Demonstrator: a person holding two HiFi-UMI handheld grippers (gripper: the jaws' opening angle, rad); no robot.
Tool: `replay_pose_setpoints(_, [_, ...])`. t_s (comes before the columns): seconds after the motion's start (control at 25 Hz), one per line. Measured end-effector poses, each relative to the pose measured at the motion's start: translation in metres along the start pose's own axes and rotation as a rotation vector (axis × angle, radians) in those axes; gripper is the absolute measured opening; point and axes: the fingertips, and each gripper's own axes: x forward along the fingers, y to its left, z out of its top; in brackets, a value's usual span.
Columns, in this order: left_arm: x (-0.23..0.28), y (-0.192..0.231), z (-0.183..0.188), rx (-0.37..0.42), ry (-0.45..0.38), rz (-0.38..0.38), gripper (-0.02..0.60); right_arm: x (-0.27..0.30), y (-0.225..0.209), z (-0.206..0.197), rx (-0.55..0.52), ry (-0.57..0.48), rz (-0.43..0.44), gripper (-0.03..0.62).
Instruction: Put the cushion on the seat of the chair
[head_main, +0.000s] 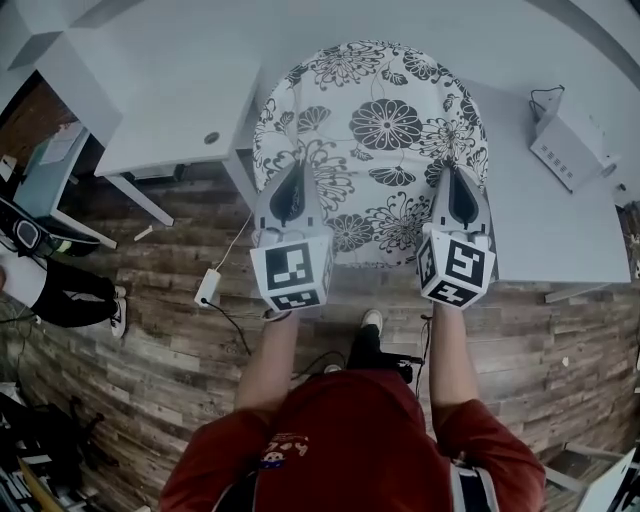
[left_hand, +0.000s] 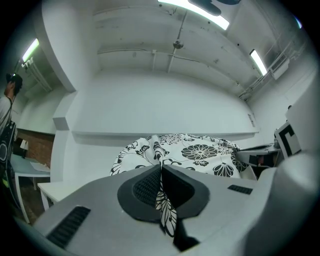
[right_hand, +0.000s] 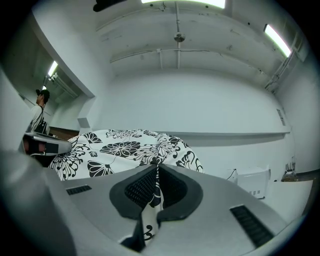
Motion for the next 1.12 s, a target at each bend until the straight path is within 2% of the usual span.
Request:
replay_pose_setpoints(0.08, [-0.0028, -0.0023, 0.0026, -0.008, 0.028, 0.008, 0.029, -0.0013, -0.0022, 0.0029, 0.001, 0.027, 0.011, 0.032])
replay_pose_setpoints(0.28, [-0.0008, 0.0003, 0.0011, -0.016, -0.039, -0.011, 0.029, -0.0046, 0.0008, 0.0043, -0.028, -0.028, -0.011, 0.032])
replay_pose_setpoints(0.52, [-0.0007, 0.0014, 0.0007, -0.025, -0.063, -0.028, 0.029, -0.0077, 0.0027, 0.0040, -0.038, -0.038, -0.027, 0.032])
replay_pose_setpoints(1.12, [0.0012, 0.0000, -0.0030, -0.022, -0.062, -0.009, 0.029, -0.0040, 0.0005, 0.0010, -0.022, -0.050, -0.015, 0.032])
